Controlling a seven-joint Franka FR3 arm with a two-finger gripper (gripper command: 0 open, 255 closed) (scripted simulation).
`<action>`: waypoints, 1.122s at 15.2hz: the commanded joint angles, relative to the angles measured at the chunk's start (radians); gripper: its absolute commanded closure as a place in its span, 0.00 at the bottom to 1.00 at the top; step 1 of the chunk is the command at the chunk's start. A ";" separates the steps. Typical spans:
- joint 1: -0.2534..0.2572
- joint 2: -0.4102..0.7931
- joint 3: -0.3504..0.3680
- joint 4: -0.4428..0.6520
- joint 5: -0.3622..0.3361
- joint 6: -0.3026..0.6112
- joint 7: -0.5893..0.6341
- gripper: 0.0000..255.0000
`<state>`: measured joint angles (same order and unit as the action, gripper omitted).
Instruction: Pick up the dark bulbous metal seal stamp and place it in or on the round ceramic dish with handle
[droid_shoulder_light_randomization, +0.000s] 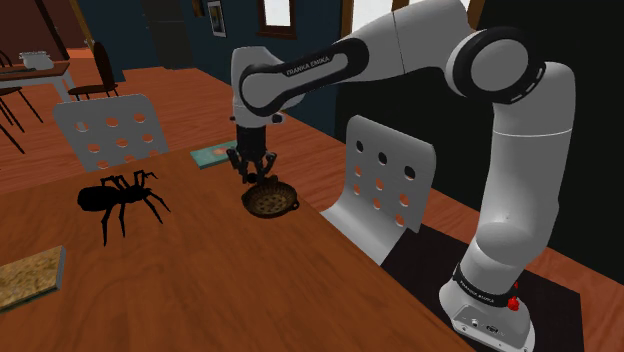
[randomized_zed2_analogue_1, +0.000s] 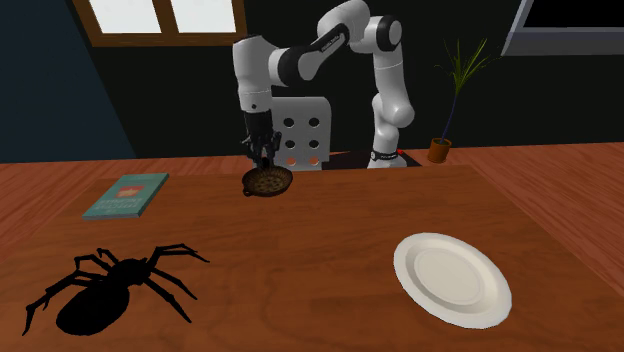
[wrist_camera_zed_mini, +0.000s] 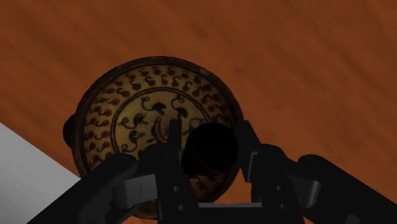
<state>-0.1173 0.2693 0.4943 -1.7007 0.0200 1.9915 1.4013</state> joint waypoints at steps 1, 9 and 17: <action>-0.012 -0.007 -0.003 -0.027 0.006 0.019 -0.019 1.00; -0.007 0.026 -0.009 -0.094 -0.008 0.116 -0.019 1.00; -0.004 0.043 -0.012 -0.117 -0.016 0.154 -0.018 1.00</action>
<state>-0.1205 0.3099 0.4843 -1.8170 0.0056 2.1453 1.3829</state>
